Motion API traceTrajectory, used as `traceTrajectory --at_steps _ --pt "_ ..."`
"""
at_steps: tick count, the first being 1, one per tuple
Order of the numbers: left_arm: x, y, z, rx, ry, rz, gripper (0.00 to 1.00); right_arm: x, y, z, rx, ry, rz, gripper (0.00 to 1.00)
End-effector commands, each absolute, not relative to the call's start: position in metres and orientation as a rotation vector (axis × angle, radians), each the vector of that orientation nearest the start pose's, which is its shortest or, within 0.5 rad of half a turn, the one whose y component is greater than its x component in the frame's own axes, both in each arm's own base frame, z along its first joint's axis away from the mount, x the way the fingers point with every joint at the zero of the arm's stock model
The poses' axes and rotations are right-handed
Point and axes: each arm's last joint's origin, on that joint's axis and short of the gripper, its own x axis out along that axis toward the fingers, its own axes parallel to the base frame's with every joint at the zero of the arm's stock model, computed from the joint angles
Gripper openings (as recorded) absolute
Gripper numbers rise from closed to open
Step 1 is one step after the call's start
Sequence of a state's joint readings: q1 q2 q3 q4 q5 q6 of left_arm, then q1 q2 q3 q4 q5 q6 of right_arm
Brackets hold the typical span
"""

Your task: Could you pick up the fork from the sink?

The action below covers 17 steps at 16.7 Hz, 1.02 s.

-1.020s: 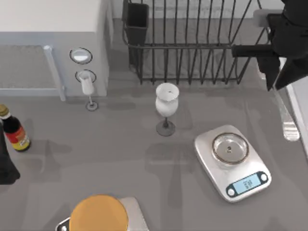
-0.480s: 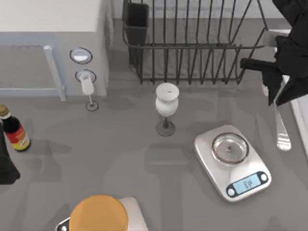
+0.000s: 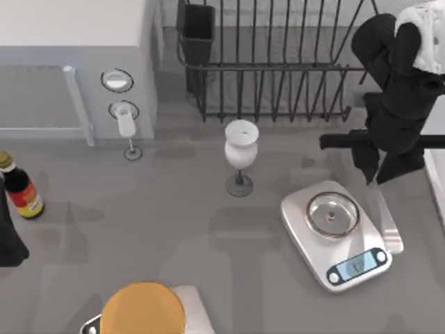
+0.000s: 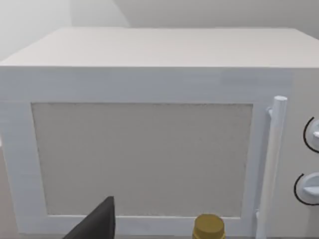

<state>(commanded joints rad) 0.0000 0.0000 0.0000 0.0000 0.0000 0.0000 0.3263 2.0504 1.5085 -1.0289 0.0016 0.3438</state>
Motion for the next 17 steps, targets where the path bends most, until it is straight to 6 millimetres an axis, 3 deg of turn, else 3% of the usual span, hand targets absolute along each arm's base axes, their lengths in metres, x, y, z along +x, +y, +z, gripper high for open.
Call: traceTrajectory --at_steps 4,17 --pt "0.1057 -0.0012 0.1600 0.000 0.000 0.000 1.00 0.3669 0.1280 0.1600 0.008 1.571 -0.008 0.00" --pt "0.1057 -0.0012 0.1600 0.000 0.000 0.000 1.00 0.3669 0.1280 0.1600 0.008 1.571 -0.008 0.98"
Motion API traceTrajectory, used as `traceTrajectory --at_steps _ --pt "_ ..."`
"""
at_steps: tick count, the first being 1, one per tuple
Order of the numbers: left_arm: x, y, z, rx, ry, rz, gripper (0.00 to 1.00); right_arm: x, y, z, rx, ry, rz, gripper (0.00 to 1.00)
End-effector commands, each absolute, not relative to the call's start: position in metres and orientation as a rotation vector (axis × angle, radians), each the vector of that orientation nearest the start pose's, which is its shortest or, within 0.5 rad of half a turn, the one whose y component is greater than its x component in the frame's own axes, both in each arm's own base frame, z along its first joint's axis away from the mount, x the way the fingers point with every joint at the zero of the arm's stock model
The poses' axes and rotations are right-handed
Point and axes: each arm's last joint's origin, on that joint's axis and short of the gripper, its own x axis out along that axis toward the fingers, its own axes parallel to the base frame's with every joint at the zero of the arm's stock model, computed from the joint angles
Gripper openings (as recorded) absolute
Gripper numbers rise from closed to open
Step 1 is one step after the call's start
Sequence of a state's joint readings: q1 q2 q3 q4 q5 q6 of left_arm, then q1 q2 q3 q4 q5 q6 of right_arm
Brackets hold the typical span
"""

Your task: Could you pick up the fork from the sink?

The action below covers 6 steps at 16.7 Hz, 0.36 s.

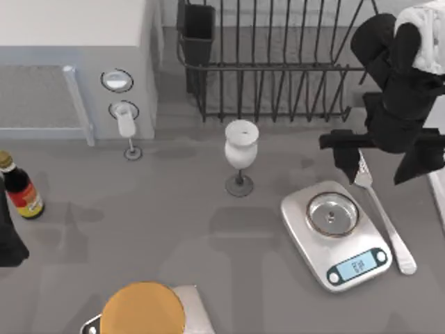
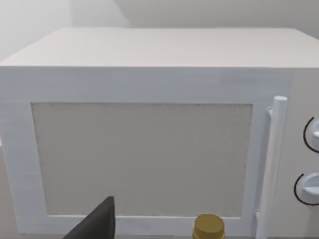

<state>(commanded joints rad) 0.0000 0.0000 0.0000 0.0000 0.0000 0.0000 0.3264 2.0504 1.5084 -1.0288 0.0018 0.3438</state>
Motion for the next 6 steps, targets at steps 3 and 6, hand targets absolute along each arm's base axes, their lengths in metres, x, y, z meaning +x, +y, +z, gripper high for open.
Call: traceTrajectory --at_steps 3,6 --pt "0.1057 -0.0012 0.1600 0.000 0.000 0.000 1.00 0.3669 0.1280 0.1600 0.008 1.571 -0.008 1.00" --pt "0.1057 -0.0012 0.1600 0.000 0.000 0.000 1.00 0.3669 0.1280 0.1600 0.008 1.571 -0.008 1.00"
